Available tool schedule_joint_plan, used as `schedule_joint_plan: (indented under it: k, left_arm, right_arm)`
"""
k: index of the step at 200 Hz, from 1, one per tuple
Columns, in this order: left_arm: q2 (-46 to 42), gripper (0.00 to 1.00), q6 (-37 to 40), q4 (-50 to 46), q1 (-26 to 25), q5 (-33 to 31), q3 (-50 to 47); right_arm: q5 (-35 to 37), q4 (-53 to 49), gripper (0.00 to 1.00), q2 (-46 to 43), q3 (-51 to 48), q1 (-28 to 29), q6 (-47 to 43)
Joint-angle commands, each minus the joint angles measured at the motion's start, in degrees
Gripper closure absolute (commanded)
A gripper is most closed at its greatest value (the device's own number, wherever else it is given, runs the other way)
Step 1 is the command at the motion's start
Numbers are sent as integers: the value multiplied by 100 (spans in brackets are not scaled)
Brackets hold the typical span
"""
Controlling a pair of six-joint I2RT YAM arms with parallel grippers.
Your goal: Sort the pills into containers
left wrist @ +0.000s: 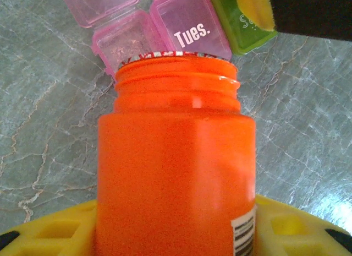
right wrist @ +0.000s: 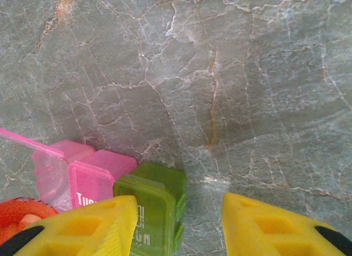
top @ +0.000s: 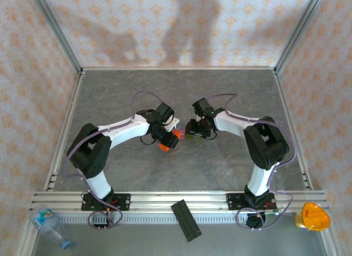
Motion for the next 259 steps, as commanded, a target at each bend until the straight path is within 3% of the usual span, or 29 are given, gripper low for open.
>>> schedule_joint_plan:
  k: [1, 259]
  left_arm:
    - [94, 100, 80, -71, 77, -137, 175]
    - [541, 100, 290, -887, 272, -304, 905]
  right_arm:
    - [308, -171, 55, 297, -140, 53, 25]
    - [265, -215, 56, 308, -115, 55, -29]
